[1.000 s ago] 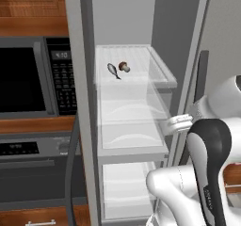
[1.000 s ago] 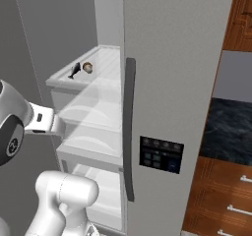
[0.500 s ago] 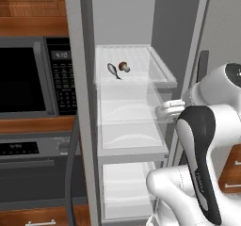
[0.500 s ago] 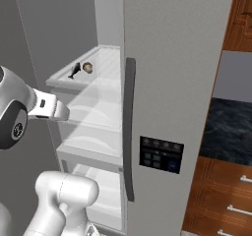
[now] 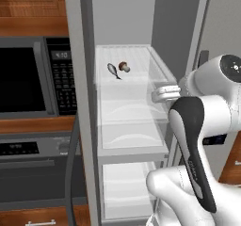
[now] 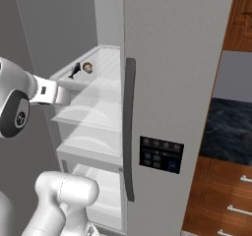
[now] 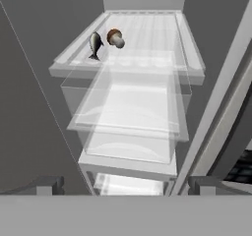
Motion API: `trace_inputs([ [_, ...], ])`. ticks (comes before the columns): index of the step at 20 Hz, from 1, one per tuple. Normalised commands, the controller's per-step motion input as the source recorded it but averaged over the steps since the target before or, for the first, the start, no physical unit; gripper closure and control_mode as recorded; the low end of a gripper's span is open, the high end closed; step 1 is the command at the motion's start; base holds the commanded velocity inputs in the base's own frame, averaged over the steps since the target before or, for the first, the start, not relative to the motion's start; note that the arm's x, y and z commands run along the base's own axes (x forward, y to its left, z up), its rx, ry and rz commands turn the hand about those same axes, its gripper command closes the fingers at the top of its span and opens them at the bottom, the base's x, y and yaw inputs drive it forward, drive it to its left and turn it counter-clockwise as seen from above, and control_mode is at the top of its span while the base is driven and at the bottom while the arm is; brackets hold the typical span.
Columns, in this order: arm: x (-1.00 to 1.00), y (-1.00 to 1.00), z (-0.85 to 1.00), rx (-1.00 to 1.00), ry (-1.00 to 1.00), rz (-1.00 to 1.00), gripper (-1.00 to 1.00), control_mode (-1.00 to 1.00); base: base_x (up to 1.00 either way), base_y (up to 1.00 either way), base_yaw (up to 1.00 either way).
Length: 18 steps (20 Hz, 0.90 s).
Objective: Place one mushroom and one fish in each tupperware on the nearby counter, to pack two identical lunches.
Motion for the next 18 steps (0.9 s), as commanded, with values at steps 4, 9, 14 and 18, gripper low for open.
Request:
trace_inputs([
  [4,0.43,0.0,0.23,0.0,-0.11,0.0,-1.0,-1.0,0.0,0.0,0.0],
  [9,0.54,0.0,0.2,0.0,-0.02,0.02,-1.0,-1.0,0.0,0.0,0.0],
  [14,0.63,0.0,0.08,0.0,0.05,0.01,-1.0,-1.0,0.0,0.0,0.0],
  [18,0.76,0.03,0.0,0.0,0.01,0.0,-1.0,-1.0,0.0,0.0,0.0],
])
